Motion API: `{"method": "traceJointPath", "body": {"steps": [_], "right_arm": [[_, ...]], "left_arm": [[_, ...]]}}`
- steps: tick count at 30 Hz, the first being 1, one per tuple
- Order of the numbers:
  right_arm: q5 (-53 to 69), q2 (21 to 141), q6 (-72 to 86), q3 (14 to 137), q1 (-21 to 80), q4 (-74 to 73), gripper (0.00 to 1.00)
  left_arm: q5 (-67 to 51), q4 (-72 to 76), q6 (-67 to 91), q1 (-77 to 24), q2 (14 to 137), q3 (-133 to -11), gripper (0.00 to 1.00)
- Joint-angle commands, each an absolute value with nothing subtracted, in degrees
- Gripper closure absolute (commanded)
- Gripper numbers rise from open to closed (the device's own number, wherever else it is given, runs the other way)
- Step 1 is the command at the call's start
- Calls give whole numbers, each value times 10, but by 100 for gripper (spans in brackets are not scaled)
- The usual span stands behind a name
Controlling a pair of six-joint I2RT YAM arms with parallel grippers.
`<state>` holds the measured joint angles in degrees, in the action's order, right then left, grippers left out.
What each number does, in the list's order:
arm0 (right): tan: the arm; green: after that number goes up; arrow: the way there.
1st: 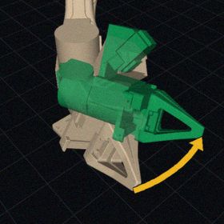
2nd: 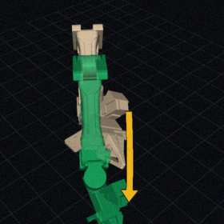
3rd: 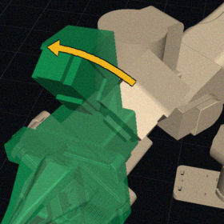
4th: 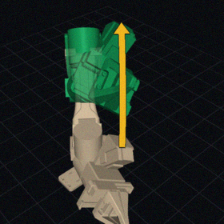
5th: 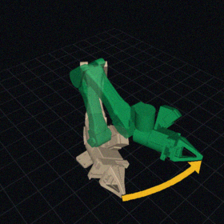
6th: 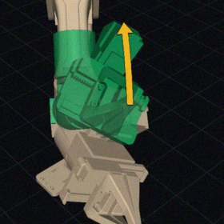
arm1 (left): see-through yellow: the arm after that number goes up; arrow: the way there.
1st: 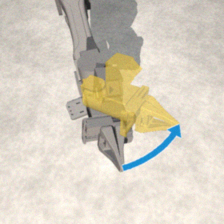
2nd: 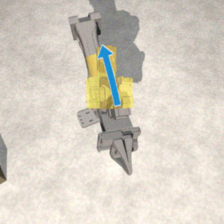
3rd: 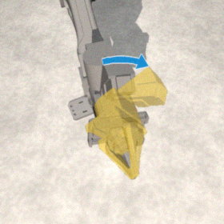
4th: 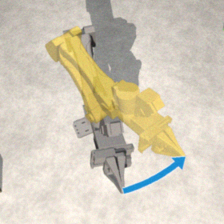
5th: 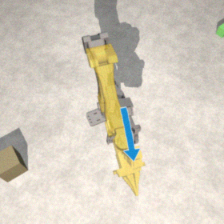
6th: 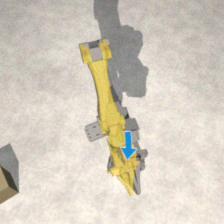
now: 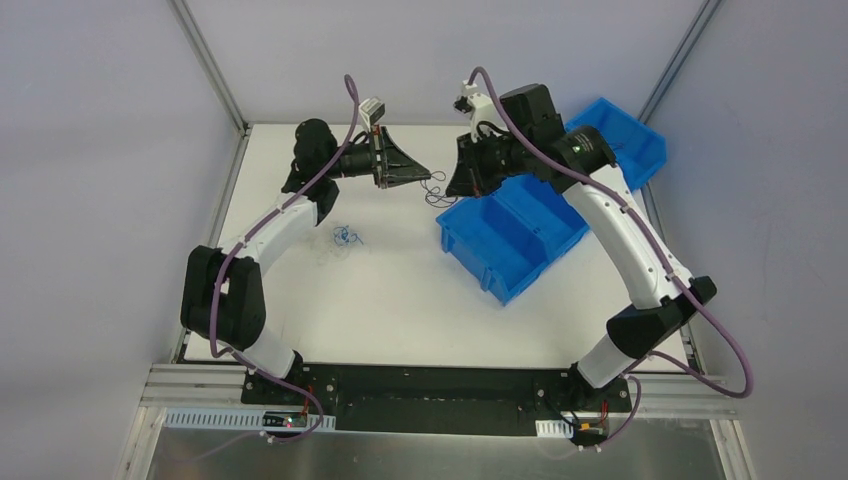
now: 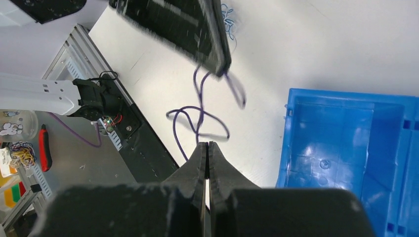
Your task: Untangle the cables
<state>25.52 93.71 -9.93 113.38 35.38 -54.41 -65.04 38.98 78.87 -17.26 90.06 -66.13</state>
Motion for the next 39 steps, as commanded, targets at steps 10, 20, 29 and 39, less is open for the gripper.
{"method": "traceJointPath", "body": {"steps": [10, 20, 29, 39], "right_arm": [[237, 832, -72, 1094, 286, -534, 100], [209, 850, 6, 1090, 113, -419, 100], [39, 952, 100, 1103, -39, -297, 100], [-64, 1136, 154, 1220, -107, -250, 100]], "left_arm": [[-547, 347, 752, -94, 913, -691, 100], [-523, 227, 705, -67, 914, -699, 1], [-428, -144, 484, -10, 914, -783, 1], [-234, -298, 420, 35, 894, -793, 1]]}}
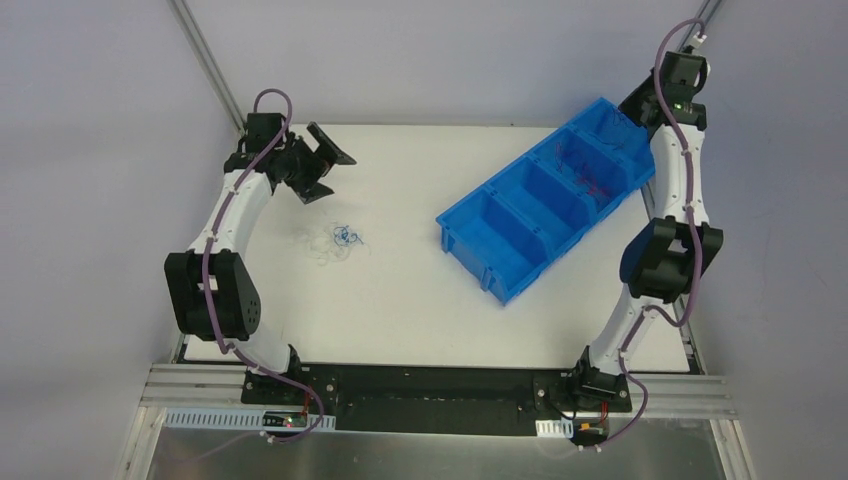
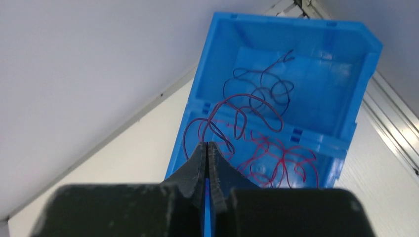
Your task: Untangle the cables
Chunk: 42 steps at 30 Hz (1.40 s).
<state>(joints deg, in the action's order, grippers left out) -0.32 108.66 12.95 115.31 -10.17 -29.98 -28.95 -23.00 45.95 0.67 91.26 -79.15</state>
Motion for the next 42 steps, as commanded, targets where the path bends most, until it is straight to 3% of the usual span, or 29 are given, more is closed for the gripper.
{"method": "traceJointPath", "body": {"steps": [1, 3, 4, 8, 10, 16, 21, 25, 29, 34, 37, 38, 39, 42], "right_arm": [[-72, 1158, 156, 1241, -110, -243, 100], [-76, 1209, 161, 1296, -117, -249, 96], [-82, 1235, 158, 1331, -118, -257, 85], [-93, 1317, 141, 1453, -120, -299, 19], [-71, 1310, 138, 1455, -119, -297, 6], [45, 1197, 150, 1325, -77, -303, 6], [140, 1100, 98, 1200, 49, -340, 10], [186, 1078, 71, 1156, 165, -386, 13], [198, 1081, 30, 1152, 260, -445, 19], [218, 1081, 45, 1113, 320, -425, 38], [223, 1086, 45, 1107, 346, -426, 43], [228, 1088, 44, 1105, 353, -428, 45], [231, 1091, 43, 1104, 361, -430, 45], [235, 1102, 37, 1099, 385, -437, 45]], "left_arm": [[-245, -299, 418, 44, 896, -787, 1], [-276, -302, 403, 61, 901, -776, 1], [-283, -305, 394, 66, 901, -770, 1], [-242, -370, 349, 73, 904, -771, 1], [-199, -411, 335, 75, 913, -775, 1], [-138, -478, 306, 83, 964, -763, 1], [-125, -482, 272, 83, 1017, -754, 1], [-121, -481, 257, 78, 1077, -759, 11], [-136, -476, 248, 55, 1119, -758, 36], [-200, -458, 249, 11, 1106, -732, 76], [-237, -455, 240, -22, 1064, -721, 92], [-252, -455, 237, -29, 1048, -718, 91], [-277, -454, 235, -31, 1035, -716, 83], [-298, -448, 245, -24, 987, -710, 45]]}}
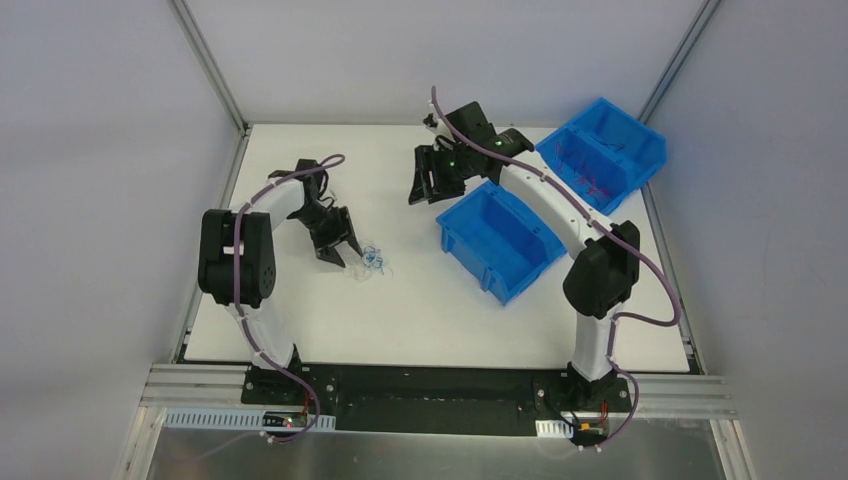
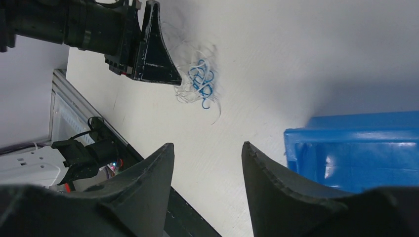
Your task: Untangle the cables
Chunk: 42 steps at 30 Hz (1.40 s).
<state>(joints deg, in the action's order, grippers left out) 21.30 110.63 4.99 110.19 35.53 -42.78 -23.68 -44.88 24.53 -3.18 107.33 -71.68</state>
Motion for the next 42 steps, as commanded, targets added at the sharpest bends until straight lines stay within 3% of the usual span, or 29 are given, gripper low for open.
{"method": "traceJointPath", "body": {"steps": [1, 6, 17, 22, 27, 30, 36, 42], "right_arm": [[234, 1106, 35, 1097, 392, -438, 45], [229, 1157, 40, 1126, 430, -439, 45], [206, 1321, 96, 1277, 466, -438, 49], [192, 1368, 110, 1315, 479, -436, 39], [185, 1378, 106, 1320, 506, -442, 39], [198, 1375, 104, 1308, 528, -436, 38], [180, 1399, 94, 1300, 543, -445, 34], [140, 1438, 85, 1295, 537, -462, 54]], "left_arm": [[-290, -447, 248, -19, 970, -709, 41], [-260, -443, 267, 39, 944, -702, 40], [-215, -367, 308, 83, 1016, -703, 47], [-210, -351, 327, 83, 1053, -708, 45], [-211, -344, 335, 83, 1070, -704, 48], [-212, -340, 338, 83, 1071, -697, 54], [-228, -336, 342, 83, 1066, -688, 77], [-248, -338, 358, 87, 1017, -690, 91]]}}
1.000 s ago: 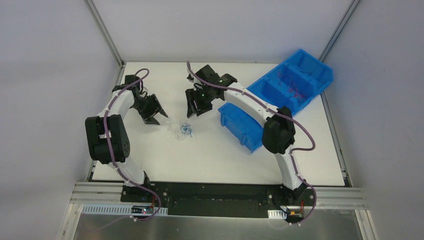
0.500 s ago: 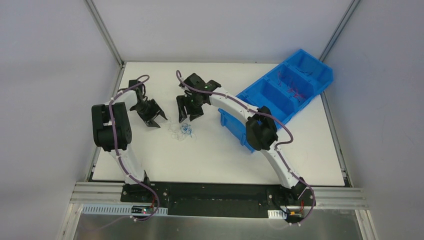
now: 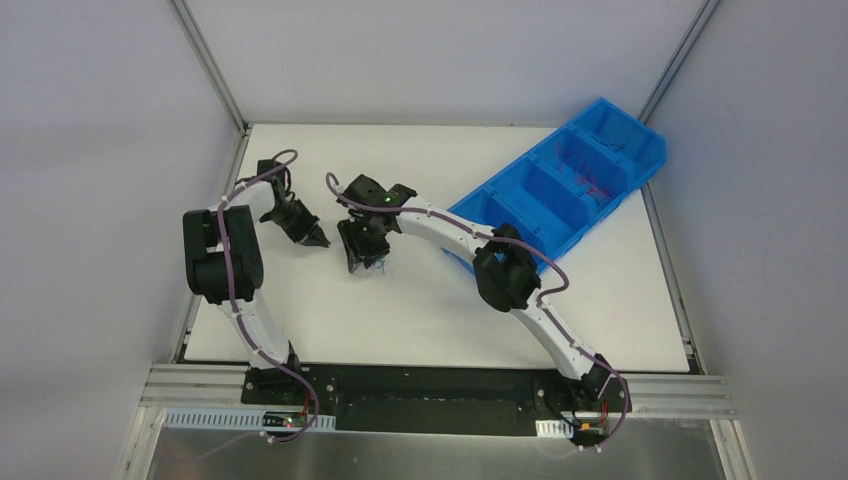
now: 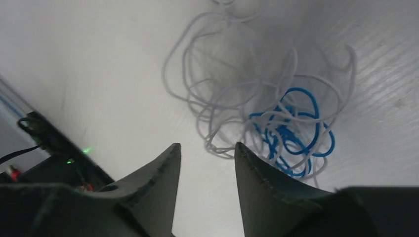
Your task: Untangle the cables
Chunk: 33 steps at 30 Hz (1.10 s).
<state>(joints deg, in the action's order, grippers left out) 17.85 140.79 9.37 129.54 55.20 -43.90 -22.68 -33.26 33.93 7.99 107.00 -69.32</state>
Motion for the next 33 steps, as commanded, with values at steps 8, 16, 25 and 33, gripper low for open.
{"method": "traceJointPath", "body": {"steps": [8, 16, 25, 33], "right_arm": [[96, 1447, 64, 1249, 538, -487, 76], [84, 1405, 38, 1150, 539, -492, 95], [87, 1394, 40, 1128, 543, -502, 100], [91, 1383, 39, 1096, 543, -501, 100]], "left_arm": [[-272, -340, 379, 95, 948, -709, 100], [-259, -355, 369, 104, 915, -739, 75], [-251, -337, 343, 104, 995, -670, 47], [-292, -273, 364, 104, 1037, -609, 55]]}}
